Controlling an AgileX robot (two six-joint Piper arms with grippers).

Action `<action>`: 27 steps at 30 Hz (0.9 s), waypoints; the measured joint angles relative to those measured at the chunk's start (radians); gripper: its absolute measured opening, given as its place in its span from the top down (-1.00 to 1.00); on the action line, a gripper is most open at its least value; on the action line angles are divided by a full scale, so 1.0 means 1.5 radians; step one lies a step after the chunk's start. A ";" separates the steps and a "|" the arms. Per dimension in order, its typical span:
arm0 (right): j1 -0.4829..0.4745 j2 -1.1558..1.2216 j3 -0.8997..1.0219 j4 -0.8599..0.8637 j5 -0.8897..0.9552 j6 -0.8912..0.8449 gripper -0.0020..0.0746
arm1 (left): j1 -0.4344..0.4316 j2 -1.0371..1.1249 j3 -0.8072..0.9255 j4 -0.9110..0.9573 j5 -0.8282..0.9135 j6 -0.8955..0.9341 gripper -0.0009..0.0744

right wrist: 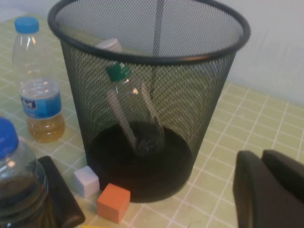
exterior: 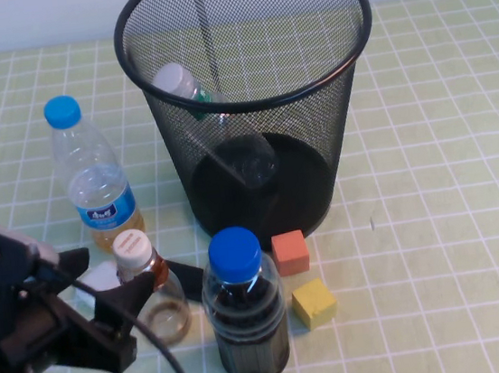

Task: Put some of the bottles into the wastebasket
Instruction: Pick up a bottle from the table with left arm

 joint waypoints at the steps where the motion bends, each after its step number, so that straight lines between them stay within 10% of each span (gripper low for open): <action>1: 0.000 -0.016 0.015 0.001 0.000 0.000 0.95 | 0.000 0.014 0.000 0.000 -0.008 0.000 -0.42; 16: 0.000 -0.092 0.044 0.002 -0.003 0.000 0.95 | -0.008 0.160 -0.034 0.000 -0.089 0.001 -0.40; 27: 0.000 -0.092 0.045 -0.014 0.046 0.000 0.95 | -0.008 0.178 -0.047 -0.008 -0.098 -0.003 0.16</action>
